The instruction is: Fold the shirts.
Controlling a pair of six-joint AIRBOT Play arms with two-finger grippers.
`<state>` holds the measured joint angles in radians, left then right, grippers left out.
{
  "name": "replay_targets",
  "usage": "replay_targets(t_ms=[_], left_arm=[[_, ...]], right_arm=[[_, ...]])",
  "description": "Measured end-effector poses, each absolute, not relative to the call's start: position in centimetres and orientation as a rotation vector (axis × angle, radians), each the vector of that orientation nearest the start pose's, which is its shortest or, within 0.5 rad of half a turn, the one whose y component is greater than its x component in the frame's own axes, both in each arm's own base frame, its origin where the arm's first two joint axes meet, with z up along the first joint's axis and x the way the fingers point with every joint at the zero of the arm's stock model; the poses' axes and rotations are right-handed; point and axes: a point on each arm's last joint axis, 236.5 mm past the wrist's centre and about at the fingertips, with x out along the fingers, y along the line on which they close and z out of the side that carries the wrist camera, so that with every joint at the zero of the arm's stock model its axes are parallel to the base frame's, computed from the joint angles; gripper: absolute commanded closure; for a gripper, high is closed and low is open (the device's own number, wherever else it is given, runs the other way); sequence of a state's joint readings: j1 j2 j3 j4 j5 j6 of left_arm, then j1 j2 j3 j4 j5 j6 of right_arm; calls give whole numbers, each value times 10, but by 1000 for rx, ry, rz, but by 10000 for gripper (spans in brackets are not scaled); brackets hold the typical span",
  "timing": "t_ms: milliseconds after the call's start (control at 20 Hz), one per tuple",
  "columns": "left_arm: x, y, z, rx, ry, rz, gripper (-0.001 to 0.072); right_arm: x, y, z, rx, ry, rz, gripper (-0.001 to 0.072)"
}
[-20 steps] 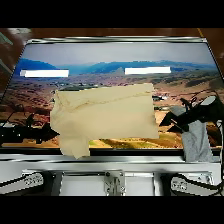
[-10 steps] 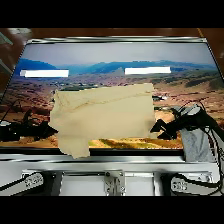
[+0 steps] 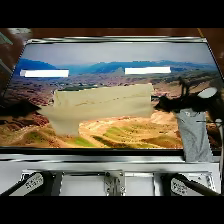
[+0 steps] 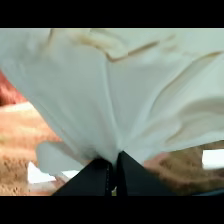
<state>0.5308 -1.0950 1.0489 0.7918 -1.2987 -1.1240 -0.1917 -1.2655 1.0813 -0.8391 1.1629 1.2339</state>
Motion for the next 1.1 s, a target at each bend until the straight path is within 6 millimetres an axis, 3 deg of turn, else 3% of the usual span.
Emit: replay_targets(t_ms=[100,200,300,350,450,550,600,750,950,1100], left_arm=[[375,32,191,-446,743,-257,669],[369,26,324,-307,422,-233,670],[330,7,450,-176,101,-213,670],[301,-6,501,-121,-38,-203,670],[235,-37,576,-42,-259,-191,670],[178,-64,609,0,-377,-181,669],[160,-72,612,16,-391,-166,669],[136,-78,595,39,-323,-113,669],[138,-71,552,47,-146,-62,669],[148,-64,523,32,-29,-50,669]], right_arm=[[417,66,141,402,856,424,653],[419,63,259,290,550,420,653],[392,58,380,190,232,384,653],[367,56,434,141,87,360,653],[308,52,518,62,-150,299,653],[251,50,562,9,-284,242,653],[229,48,573,-11,-318,216,653],[188,40,571,-74,-297,131,652],[178,19,536,-126,-141,28,652],[186,5,509,-138,-19,-20,653]])
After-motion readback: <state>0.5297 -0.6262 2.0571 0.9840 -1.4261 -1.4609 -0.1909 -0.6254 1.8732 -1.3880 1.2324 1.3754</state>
